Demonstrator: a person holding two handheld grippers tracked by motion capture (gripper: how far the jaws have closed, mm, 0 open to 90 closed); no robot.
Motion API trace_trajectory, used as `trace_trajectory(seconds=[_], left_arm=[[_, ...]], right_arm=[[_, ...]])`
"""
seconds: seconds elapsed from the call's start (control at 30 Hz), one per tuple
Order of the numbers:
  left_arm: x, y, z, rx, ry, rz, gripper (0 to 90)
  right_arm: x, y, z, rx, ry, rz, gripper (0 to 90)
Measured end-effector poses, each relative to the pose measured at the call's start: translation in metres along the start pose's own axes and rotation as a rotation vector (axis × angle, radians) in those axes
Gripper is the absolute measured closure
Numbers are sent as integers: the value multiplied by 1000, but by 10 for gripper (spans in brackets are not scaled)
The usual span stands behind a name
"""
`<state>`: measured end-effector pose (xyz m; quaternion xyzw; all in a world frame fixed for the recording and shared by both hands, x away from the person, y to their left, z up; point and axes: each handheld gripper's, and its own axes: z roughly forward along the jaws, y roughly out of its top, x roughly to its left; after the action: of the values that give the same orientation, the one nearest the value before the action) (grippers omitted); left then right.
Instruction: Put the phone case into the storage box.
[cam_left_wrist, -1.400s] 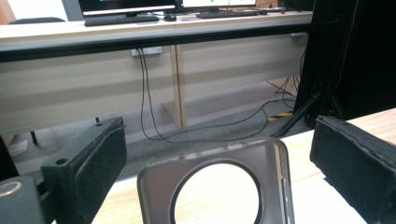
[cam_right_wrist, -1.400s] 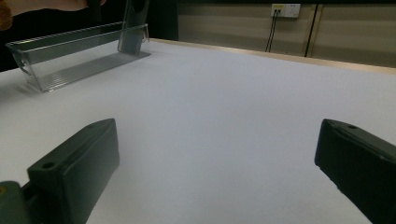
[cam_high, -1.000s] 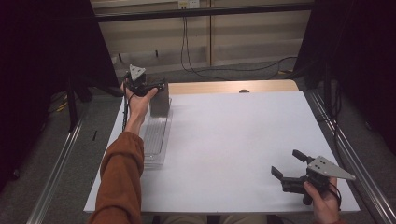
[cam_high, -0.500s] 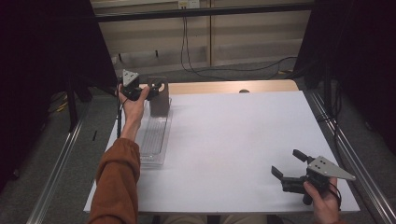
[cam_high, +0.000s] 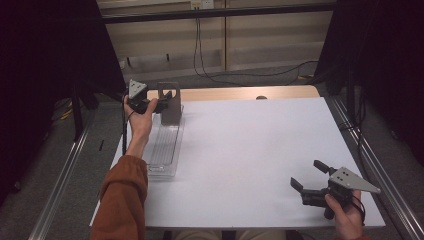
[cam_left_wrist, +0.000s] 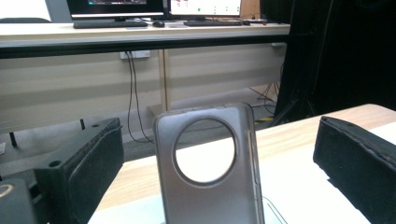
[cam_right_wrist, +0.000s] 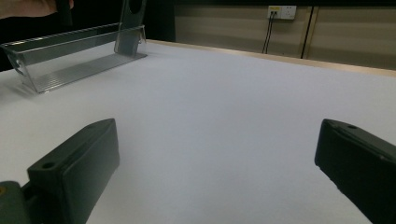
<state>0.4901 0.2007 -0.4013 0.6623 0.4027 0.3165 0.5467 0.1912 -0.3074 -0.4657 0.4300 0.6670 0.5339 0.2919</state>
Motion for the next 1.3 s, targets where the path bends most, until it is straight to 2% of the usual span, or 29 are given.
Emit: trace_trajectory(seconds=[0.13, 0.2, 0.43, 0.5, 0.57, 0.73, 0.8, 0.9, 0.97, 1.0, 1.03, 1.3], left_arm=[[-1, 0, -6, -2, -14, -8, 24], [-3, 0, -9, 4, -4, -2, 30], [-8, 0, -19, 6, -11, -9, 30], [-13, 0, -21, 3, -18, -1, 30], [-19, 1, -24, 14, -7, 28, 30], [-24, -2, -30, -2, -38, 19, 30], [-25, -5, -33, -12, -48, -10, 31], [-26, -6, -37, -5, -49, 3, 36], [-28, -7, -41, -17, -58, -17, 35], [-29, -7, -42, -13, -66, -5, 35], [-30, -8, -44, -12, -57, 5, 33], [-42, -6, -57, -51, -80, -3, 31]], right_arm=[[0, 0, 0, -1, 0, -1, 0], [0, 0, 0, 0, 0, -4, 0], [0, 0, 2, -4, -3, 0, 0], [0, 0, 3, -4, -3, 6, 0], [-1, 0, 3, 1, -1, 1, 0], [-3, 0, 4, -1, -3, 0, 0], [-4, -1, 4, -4, -3, -1, 0], [-5, -1, 4, -6, -6, 3, 0], [-6, -2, 5, -7, -8, 8, 0], [-6, -2, 5, -8, -8, 8, 0], [-6, -1, 5, -8, -9, 9, 0], [-5, -1, 2, -7, -12, 4, 0]])
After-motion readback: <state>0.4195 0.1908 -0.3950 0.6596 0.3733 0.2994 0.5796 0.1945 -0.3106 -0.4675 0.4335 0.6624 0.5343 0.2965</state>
